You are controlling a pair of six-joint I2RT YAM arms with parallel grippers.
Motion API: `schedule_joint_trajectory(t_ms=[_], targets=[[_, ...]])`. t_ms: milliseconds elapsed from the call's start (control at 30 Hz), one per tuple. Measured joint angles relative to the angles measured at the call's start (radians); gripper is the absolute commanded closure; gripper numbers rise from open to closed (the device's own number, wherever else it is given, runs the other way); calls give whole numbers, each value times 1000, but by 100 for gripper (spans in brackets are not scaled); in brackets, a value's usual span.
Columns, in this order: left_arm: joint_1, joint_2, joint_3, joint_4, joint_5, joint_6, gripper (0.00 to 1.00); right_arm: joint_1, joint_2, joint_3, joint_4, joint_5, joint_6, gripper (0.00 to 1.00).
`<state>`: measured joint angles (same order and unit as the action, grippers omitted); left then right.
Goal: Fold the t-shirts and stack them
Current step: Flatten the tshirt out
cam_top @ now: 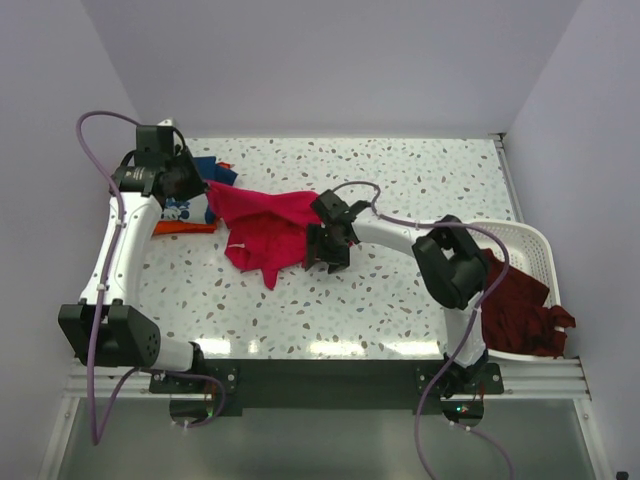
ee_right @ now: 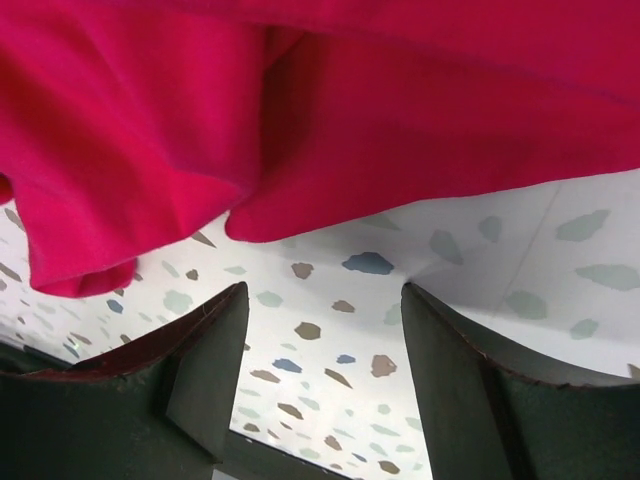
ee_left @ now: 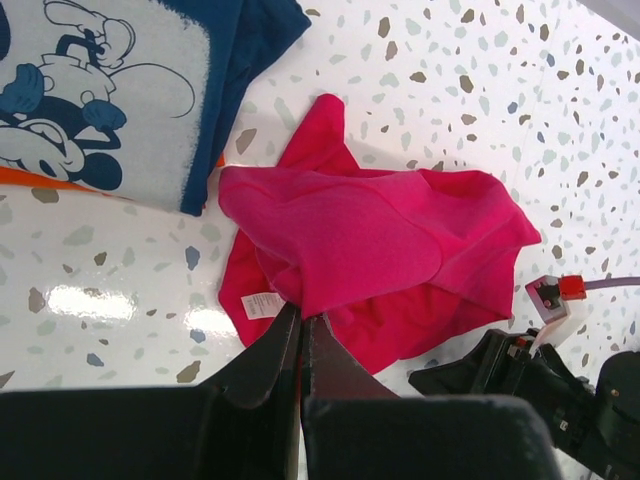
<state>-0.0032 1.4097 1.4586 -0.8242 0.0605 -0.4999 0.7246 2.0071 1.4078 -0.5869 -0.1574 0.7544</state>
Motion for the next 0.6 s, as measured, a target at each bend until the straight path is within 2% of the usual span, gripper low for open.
schedule_joint_trajectory(t_ms=[267,600], targets=[[16,0,4,-29,13,18,100,62,4,5,36,96,116,37],[16,0,4,-31,40,18,100,112,102,156,6,247,193,46]])
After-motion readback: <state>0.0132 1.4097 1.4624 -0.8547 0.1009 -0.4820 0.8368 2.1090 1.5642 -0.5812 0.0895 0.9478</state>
